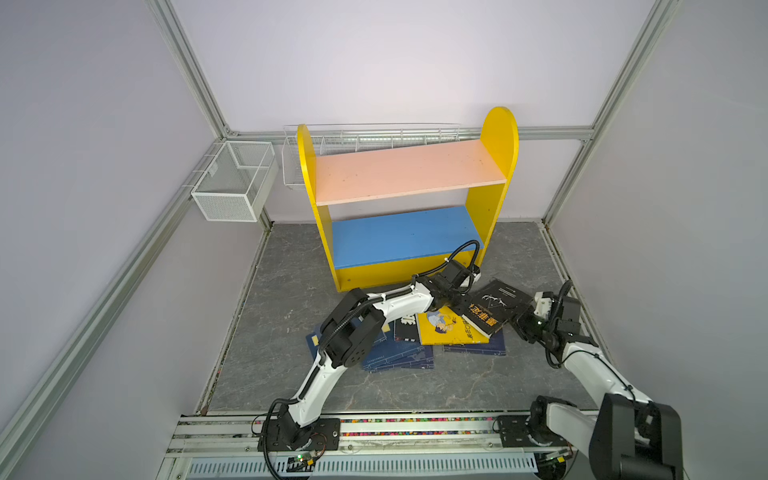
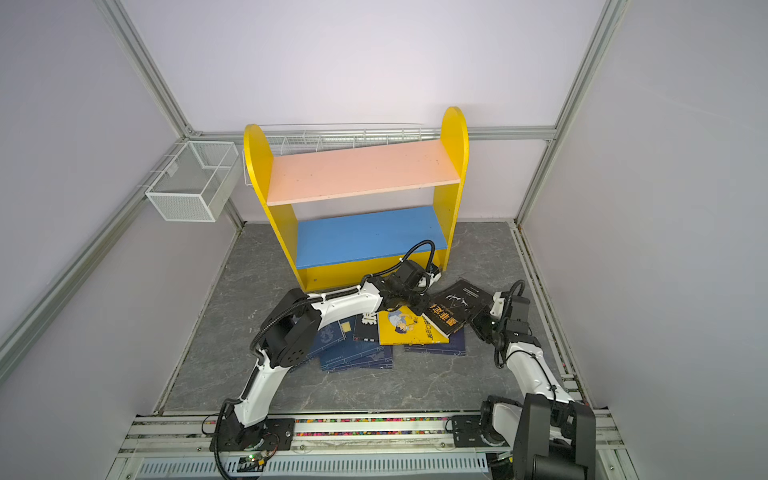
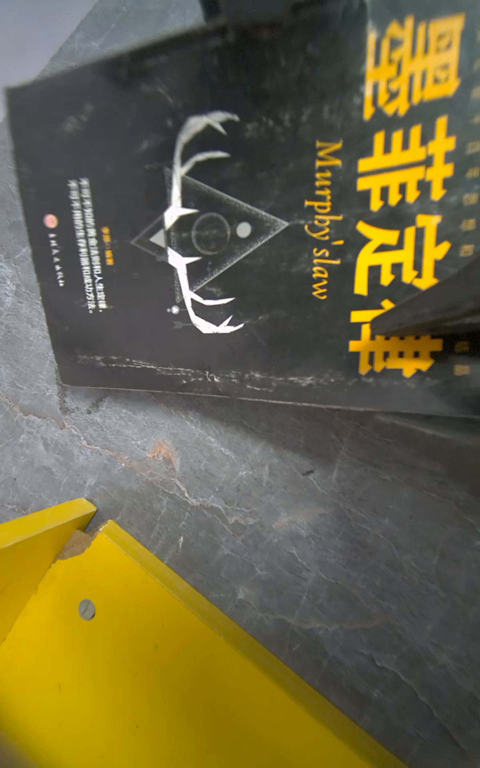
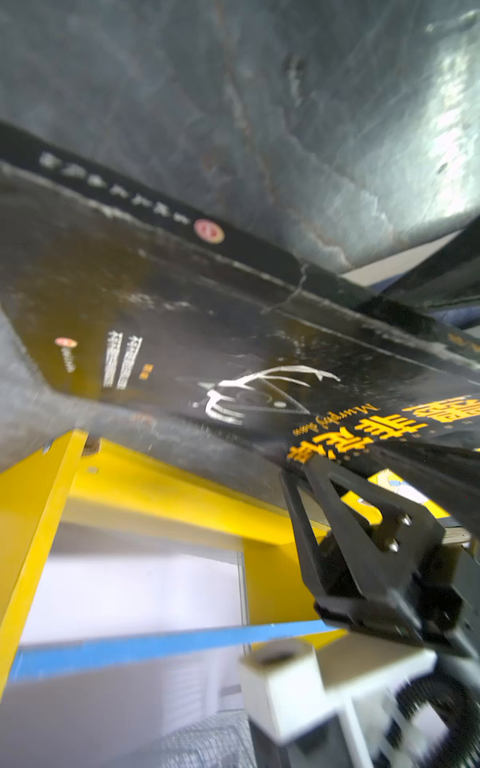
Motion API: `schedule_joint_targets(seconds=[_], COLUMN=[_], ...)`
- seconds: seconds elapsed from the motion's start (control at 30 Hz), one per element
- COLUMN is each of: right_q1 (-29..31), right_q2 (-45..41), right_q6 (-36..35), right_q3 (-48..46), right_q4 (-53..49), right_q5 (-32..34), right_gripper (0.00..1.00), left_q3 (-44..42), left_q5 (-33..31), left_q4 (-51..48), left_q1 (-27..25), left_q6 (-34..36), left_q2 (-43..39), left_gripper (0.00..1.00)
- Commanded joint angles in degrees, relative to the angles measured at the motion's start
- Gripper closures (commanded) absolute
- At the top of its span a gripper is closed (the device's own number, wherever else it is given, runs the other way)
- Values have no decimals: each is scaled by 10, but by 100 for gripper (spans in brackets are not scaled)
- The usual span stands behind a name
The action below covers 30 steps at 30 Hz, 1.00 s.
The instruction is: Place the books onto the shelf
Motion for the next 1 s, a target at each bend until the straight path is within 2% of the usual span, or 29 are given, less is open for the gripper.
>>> schedule_joint_targets(seconds=[0.0,0.2,0.37,0.5,0.6,0.63,0.73,0.8,0.83,0.9,0.97], right_q1=[20,45,49,51,56,61,88,121,136,173,209], right_q2=[-1,41,44,-13,-72,-94,-141,-162,-165,-157,-127], right_q6=[1,20,15,-10,-27,-32,-35,-33,-32,-25,-17], right_q3=[10,7,6,19,34,40,58,71,77,94,117], right_q4=[34,86,88,40,4,-5,-14,-9,-4,22,56], right_q5=[-20,-17,-4,-2,-13,-21,-43,-41,-34,-17,-5], right_gripper=[54,69,92,94,94,94,94,94,94,94,94], left_q3=[-21,-28,-48,-95,-144,-170,-241,-294,-311,-342,-367], left_q5=[46,61,62,21,-26,-58,-189,-317,-361,-432,-469], left_q4=[-28,-17,2,53,95,113,122,92,70,14,-24], left_q1=[-12,-12,-11,-4,13,22,44,55,58,65,68], left_q6=[3,4,5,-11,-48,-73,-169,-252,-281,-331,-368], left_q2=[6,2,-11,-79,-165,-200,-294,-355,-376,-417,-445], left_gripper=[70,70,70,70,65,60,59,56,55,54,54])
